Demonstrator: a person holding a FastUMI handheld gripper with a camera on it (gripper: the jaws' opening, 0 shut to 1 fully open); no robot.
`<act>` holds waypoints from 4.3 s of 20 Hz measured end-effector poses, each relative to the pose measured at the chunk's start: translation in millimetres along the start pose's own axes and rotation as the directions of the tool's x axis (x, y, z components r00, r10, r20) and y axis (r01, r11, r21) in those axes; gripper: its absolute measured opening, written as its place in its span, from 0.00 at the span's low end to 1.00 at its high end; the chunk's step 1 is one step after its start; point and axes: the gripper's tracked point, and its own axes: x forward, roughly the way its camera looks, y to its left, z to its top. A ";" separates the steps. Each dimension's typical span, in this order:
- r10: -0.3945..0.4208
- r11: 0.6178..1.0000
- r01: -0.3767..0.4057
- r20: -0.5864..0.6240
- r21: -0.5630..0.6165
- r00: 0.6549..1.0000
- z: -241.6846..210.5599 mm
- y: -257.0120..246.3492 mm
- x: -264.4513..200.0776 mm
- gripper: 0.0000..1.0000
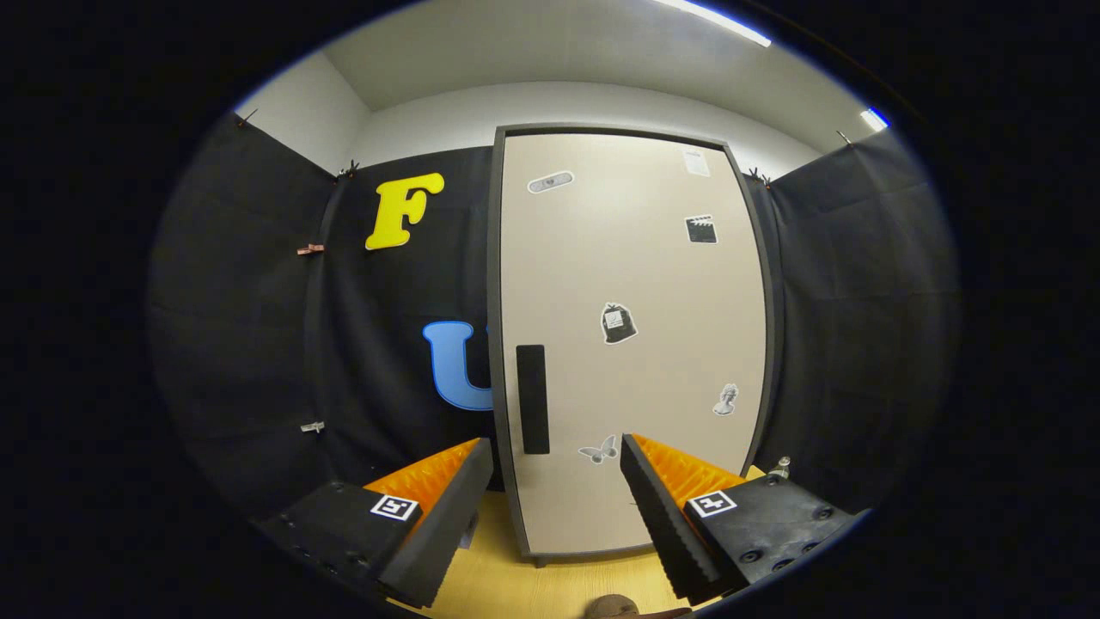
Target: Open the shoe cabinet door, grab the shoes and put them into the shoe cabinet, then close the shoe cabinet door.
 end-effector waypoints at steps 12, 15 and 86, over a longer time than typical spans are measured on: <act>-0.015 1.000 0.015 -0.024 0.013 1.000 -18.6 20.4 108.8 0.98; -0.035 0.999 0.036 -0.010 0.022 0.999 -17.1 17.3 130.0 0.98; -0.102 0.994 0.103 0.027 -0.044 0.994 34.2 -248.0 -210.8 0.22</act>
